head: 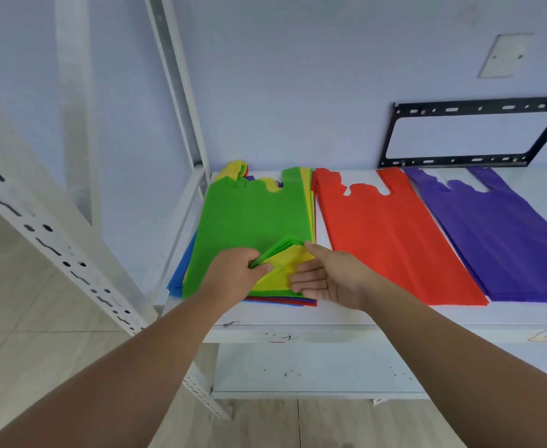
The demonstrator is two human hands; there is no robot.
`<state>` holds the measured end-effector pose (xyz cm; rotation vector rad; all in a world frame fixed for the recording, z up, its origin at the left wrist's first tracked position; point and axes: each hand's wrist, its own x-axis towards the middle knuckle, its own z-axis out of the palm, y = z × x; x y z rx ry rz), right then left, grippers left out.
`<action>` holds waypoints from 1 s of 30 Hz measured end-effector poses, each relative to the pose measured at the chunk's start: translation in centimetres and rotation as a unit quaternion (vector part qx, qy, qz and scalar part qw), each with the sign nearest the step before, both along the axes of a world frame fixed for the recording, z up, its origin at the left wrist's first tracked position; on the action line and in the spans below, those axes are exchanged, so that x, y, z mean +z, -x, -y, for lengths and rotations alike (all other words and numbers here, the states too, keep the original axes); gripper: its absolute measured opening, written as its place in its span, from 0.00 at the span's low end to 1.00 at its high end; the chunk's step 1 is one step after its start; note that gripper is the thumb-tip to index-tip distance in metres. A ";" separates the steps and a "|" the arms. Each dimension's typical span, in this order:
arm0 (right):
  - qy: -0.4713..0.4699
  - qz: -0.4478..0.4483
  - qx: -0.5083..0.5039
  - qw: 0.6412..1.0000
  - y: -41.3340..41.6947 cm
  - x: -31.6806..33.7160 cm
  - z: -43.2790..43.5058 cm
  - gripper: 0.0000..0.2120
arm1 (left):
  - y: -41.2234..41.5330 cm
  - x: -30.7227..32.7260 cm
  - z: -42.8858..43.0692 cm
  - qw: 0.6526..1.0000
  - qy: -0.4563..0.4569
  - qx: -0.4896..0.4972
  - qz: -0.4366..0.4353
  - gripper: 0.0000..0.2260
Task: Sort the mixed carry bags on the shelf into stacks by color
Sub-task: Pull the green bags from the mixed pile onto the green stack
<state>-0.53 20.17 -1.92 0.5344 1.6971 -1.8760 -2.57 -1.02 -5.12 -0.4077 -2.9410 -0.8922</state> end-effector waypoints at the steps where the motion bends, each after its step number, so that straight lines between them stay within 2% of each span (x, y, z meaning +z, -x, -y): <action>1: 0.012 0.009 -0.002 1.000 0.2 0.0 0.1 0.25 | 0.1 -0.1 0.0 1.000 -0.006 0.000 0.001 0.21; 8: 0.025 0.028 -0.028 0.999 1.1 -0.5 -0.1 0.10 | 0.1 -0.6 0.3 0.998 -0.040 -0.028 0.027 0.16; 10: 0.012 0.022 -0.029 0.999 1.3 -0.8 0.1 0.10 | 0.0 -0.4 0.3 0.996 -0.068 -0.029 0.046 0.22; 15: -0.018 -0.014 -0.029 0.999 1.4 -1.2 0.7 0.07 | 0.4 -0.3 0.3 0.996 -0.077 -0.033 0.038 0.27; 17: -0.031 -0.024 -0.030 0.999 1.5 -1.3 0.8 0.07 | 0.6 -0.3 0.4 0.995 -0.088 -0.033 0.046 0.26; 20: -0.038 -0.037 -0.022 0.998 1.6 -1.2 0.9 0.10 | 0.7 -0.2 0.2 0.995 -0.087 -0.030 0.049 0.17; 22: -0.066 -0.044 -0.002 0.997 1.6 -1.1 0.9 0.11 | 0.9 -0.2 0.2 0.995 -0.090 -0.014 0.041 0.17; 24: -0.155 -0.080 -0.004 0.985 1.5 -1.2 0.7 0.09 | 1.2 -0.3 0.3 0.995 -0.094 0.009 0.024 0.20; 26: -0.275 -0.161 -0.037 0.947 1.7 -1.6 0.5 0.08 | 1.2 -0.2 0.3 0.996 -0.093 0.016 0.010 0.21; 28: -0.336 -0.218 -0.053 0.915 1.9 -1.2 0.7 0.09 | 1.0 0.0 0.1 0.996 -0.091 0.007 -0.009 0.21; 29: -0.315 -0.211 -0.054 0.924 2.1 -0.8 0.9 0.13 | 0.9 0.1 0.0 0.996 -0.085 0.004 -0.022 0.21; 30: -0.254 -0.163 -0.057 0.952 2.4 -0.3 1.2 0.18 | 0.7 0.2 -0.1 0.997 -0.076 0.005 -0.034 0.22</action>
